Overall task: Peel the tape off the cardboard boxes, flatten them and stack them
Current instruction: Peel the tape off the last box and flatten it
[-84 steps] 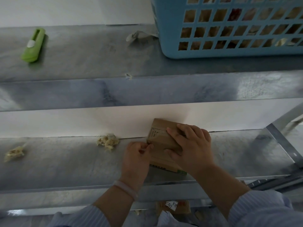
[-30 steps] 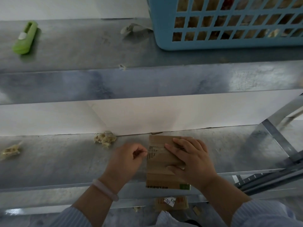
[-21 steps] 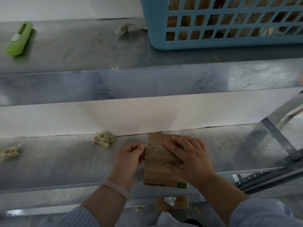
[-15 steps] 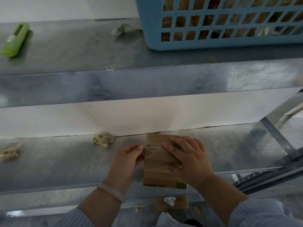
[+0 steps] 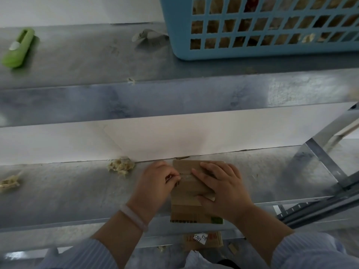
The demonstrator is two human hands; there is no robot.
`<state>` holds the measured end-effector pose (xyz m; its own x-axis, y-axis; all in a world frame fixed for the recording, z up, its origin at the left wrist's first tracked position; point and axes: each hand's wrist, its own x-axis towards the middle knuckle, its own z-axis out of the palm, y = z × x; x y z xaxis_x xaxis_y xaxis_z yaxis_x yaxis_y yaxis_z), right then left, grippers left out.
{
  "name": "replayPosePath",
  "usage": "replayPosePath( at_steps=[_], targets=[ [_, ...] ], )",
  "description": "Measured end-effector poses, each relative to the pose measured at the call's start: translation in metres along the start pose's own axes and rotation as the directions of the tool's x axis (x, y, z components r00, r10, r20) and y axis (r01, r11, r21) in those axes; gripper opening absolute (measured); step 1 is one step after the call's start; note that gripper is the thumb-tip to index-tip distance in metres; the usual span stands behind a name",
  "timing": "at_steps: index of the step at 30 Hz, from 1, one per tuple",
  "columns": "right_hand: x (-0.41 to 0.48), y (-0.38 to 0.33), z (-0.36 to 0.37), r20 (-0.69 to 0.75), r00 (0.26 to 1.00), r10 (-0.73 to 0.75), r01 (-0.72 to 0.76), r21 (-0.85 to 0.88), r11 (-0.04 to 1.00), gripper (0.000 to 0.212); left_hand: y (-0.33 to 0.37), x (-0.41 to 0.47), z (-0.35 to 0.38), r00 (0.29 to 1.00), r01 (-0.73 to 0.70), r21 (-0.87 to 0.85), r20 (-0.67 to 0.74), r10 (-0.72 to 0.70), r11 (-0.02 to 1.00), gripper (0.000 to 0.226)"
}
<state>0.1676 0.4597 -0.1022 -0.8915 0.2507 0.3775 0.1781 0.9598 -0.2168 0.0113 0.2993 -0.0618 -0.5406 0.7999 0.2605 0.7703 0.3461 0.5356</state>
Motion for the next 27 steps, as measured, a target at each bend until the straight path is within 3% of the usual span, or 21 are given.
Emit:
replayPosePath(
  at_steps=[4,8,11,13,16,18,20,22,27],
  targets=[
    [-0.002,0.009,-0.008,0.082,0.995,0.065,-0.083,0.230,0.970,0.082,-0.002,-0.003,0.001,0.974,-0.222,0.164,0.068,0.214,0.961,0.036],
    [-0.010,0.016,-0.017,0.207,0.967,0.146,-0.222,0.418,0.881,0.081,0.011,0.005,0.002,0.978,-0.206,0.255,0.071,0.195,0.945,0.030],
    [-0.013,0.018,-0.018,0.150,0.973,0.173,-0.222,0.431,0.874,0.074,0.029,0.015,0.018,0.962,-0.252,0.289,0.176,0.208,0.924,0.058],
    [-0.018,0.017,-0.015,0.077,0.963,0.258,-0.266,0.427,0.864,0.073,0.036,0.020,0.030,0.947,-0.294,0.365,0.237,0.218,0.883,0.056],
    [-0.034,0.015,-0.011,0.088,0.839,0.537,-0.505,0.496,0.707,0.076,0.033,0.020,0.037,0.955,-0.272,0.459,0.236,0.179,0.846,0.054],
    [-0.043,0.012,-0.011,0.209,0.754,0.623,-0.613,0.566,0.552,0.057,0.028,0.016,0.040,0.956,-0.271,0.479,0.236,0.175,0.835,0.056],
    [-0.050,0.009,-0.012,0.255,0.744,0.618,-0.644,0.518,0.562,0.024,0.027,0.013,0.042,0.956,-0.274,0.480,0.231,0.181,0.834,0.057],
    [-0.054,0.005,-0.011,0.243,0.720,0.651,-0.670,0.487,0.560,0.023,0.030,0.013,0.043,0.956,-0.271,0.479,0.240,0.172,0.835,0.059],
    [-0.054,-0.005,-0.007,0.252,0.589,0.768,-0.740,0.549,0.388,0.010,0.031,0.014,0.043,0.956,-0.269,0.476,0.239,0.170,0.837,0.059]
  ],
)
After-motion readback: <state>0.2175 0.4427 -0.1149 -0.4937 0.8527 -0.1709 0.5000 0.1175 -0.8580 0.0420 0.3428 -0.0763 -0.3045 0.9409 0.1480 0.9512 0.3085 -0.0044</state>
